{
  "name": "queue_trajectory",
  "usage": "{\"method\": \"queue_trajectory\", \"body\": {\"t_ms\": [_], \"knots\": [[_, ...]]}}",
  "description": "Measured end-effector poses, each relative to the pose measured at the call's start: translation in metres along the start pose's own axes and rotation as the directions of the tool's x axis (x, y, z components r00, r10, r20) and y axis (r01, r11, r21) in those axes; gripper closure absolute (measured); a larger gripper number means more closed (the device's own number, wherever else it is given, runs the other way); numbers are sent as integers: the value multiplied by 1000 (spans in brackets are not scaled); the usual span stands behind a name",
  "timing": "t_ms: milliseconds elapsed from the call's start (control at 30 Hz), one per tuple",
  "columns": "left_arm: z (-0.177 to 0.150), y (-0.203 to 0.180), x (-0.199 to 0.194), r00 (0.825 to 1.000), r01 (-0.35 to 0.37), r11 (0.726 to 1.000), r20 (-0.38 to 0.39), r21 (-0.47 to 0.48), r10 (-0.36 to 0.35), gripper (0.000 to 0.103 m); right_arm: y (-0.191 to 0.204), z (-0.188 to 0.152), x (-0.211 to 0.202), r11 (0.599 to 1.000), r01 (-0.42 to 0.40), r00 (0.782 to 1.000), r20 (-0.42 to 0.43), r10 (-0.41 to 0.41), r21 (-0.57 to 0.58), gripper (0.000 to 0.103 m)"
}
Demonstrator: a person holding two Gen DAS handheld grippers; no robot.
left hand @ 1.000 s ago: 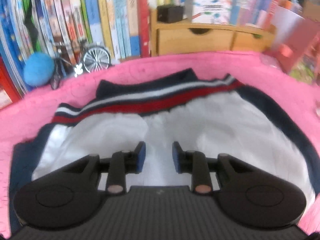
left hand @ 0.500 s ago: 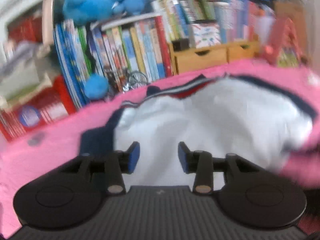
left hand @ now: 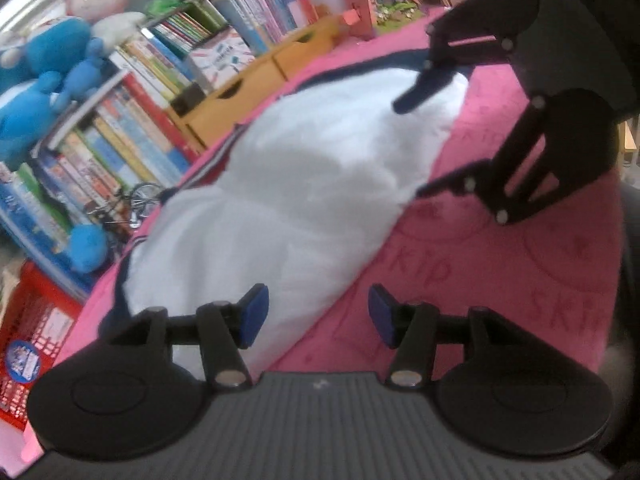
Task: Fold clothes
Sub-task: 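Grasp the jacket end with both grippers and lift it, then hold the jacket hanging from both grippers above the blanket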
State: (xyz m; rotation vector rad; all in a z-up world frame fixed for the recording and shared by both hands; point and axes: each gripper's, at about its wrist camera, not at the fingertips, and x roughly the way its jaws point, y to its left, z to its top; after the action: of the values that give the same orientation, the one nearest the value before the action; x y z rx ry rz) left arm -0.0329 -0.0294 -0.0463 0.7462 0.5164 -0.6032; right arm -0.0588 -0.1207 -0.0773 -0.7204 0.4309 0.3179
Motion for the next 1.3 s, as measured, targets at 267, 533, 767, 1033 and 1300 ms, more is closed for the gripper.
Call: {"method": "queue_trajectory", "body": {"t_ms": [267, 533, 767, 1033, 1300], "knots": [[6, 11, 15, 1000, 0, 998, 20, -70, 1, 49, 11, 4, 2, 998, -57, 998, 38, 58, -29, 36], [11, 38, 12, 997, 68, 973, 46, -222, -59, 49, 25, 15, 17, 989, -35, 995, 85, 47, -147, 36], [12, 31, -2, 996, 45, 997, 79, -62, -40, 49, 22, 21, 37, 984, 27, 992, 127, -5, -174, 54], [13, -18, 34, 994, -106, 947, 72, 303, 88, 62, 24, 27, 47, 947, -26, 990, 120, 67, -319, 76], [-9, -16, 45, 987, -153, 888, 25, 433, 158, 94, 22, 9, 46, 887, -34, 993, 82, 81, -460, 86]]}}
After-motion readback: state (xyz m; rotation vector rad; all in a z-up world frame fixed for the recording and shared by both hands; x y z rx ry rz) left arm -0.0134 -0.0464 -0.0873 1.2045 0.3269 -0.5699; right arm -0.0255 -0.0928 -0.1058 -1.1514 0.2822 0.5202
